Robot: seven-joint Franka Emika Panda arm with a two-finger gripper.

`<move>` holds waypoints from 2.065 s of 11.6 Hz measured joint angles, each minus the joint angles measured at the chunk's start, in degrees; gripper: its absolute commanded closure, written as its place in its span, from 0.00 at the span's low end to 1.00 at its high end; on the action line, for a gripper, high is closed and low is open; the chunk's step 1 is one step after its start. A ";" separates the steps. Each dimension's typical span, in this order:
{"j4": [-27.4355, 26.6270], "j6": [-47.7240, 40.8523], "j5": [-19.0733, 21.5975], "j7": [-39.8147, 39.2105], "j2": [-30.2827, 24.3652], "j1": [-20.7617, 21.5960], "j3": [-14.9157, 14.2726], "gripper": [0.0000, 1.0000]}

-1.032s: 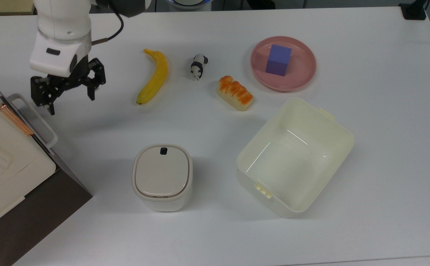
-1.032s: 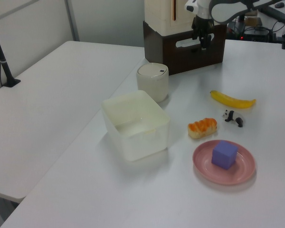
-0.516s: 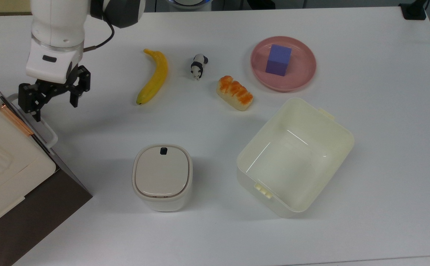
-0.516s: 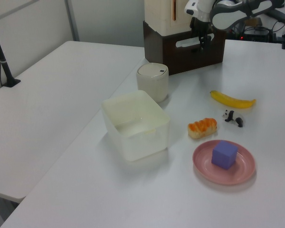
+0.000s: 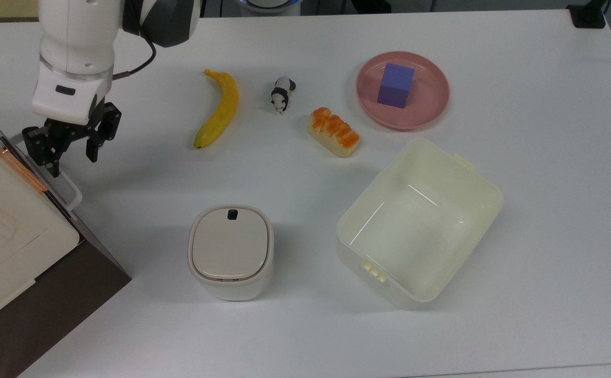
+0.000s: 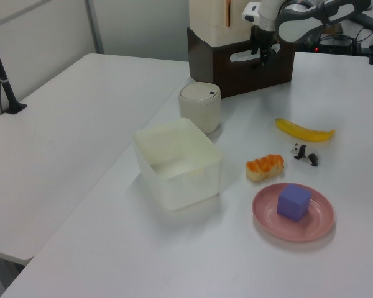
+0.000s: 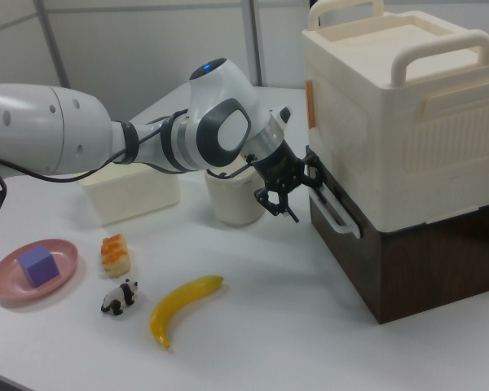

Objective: Slide open the drawer
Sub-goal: 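Lower the gripper and hook it onto the white drawer handle, then pull the drawer handle outward to slide the drawer open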

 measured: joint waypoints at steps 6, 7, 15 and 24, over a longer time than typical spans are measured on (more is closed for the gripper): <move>0.15 3.34 -1.92 0.00 1.66 -0.62 -0.03 0.81; 0.16 3.54 -1.93 0.00 1.76 -0.70 -0.03 0.83; 0.27 3.61 -2.31 0.05 1.69 -0.74 -0.03 0.87; -6.84 3.61 -2.33 0.69 -3.51 0.06 0.65 0.86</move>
